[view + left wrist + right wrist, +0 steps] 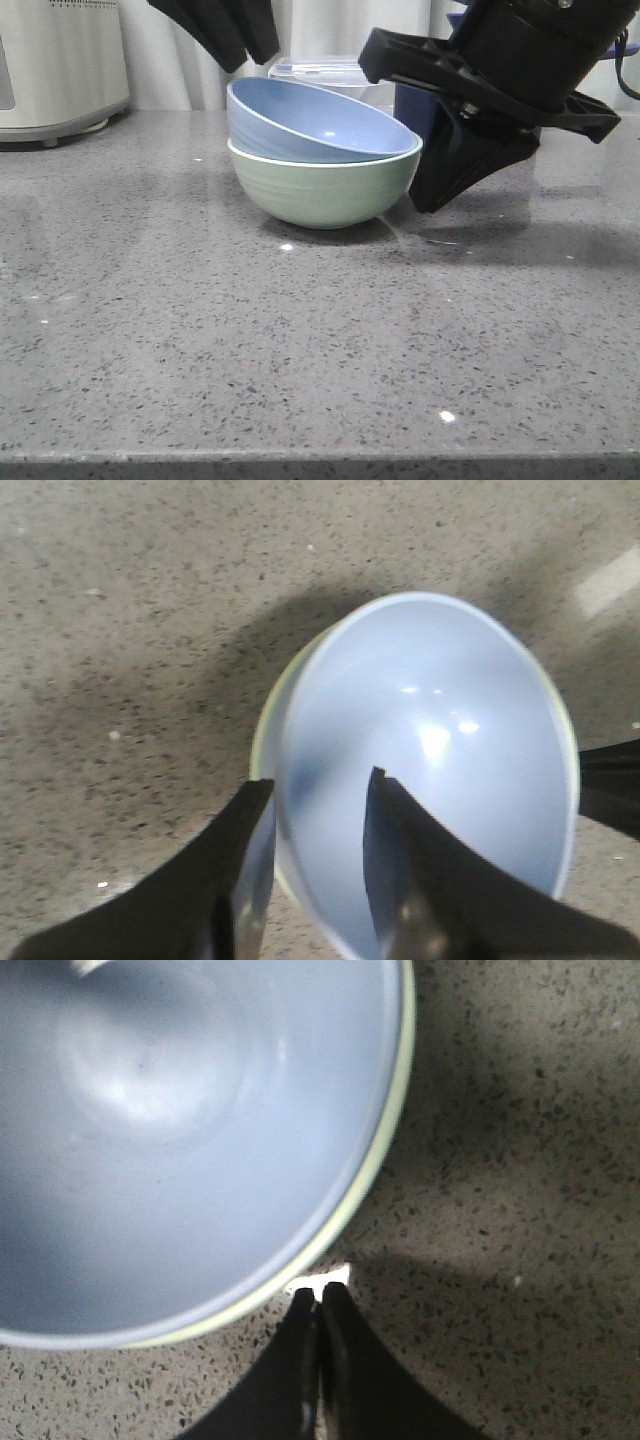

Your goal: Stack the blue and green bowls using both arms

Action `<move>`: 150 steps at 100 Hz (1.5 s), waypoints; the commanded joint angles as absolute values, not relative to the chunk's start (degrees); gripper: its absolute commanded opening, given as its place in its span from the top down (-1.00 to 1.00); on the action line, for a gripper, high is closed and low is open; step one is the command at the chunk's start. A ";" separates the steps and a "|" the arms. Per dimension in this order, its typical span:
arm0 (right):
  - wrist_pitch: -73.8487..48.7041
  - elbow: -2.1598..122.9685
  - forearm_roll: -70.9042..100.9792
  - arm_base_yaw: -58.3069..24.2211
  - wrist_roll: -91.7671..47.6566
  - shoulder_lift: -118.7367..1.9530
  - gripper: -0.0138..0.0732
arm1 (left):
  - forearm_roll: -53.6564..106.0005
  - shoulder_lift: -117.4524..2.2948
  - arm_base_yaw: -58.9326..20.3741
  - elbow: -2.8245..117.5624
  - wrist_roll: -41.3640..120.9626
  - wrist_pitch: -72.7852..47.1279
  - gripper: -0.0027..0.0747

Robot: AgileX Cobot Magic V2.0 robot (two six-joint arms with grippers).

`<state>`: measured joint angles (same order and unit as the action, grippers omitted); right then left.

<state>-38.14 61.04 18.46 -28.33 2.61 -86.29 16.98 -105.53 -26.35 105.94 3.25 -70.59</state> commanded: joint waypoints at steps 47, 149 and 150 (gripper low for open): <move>-37.48 61.97 11.36 -28.25 4.05 -72.41 0.75 | 9.35 -79.90 -17.82 85.51 1.13 -55.50 0.73; -36.72 42.41 3.51 -13.57 5.42 -34.17 0.75 | 5.05 -31.72 -10.59 38.32 1.02 -36.99 0.98; -36.72 42.00 3.51 -13.47 5.42 -33.41 0.75 | 5.05 -31.52 -10.59 38.00 1.02 -36.99 0.98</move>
<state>-41.08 42.94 3.88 -14.59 5.66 -37.55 4.90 -33.50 -11.01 38.35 1.73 -41.87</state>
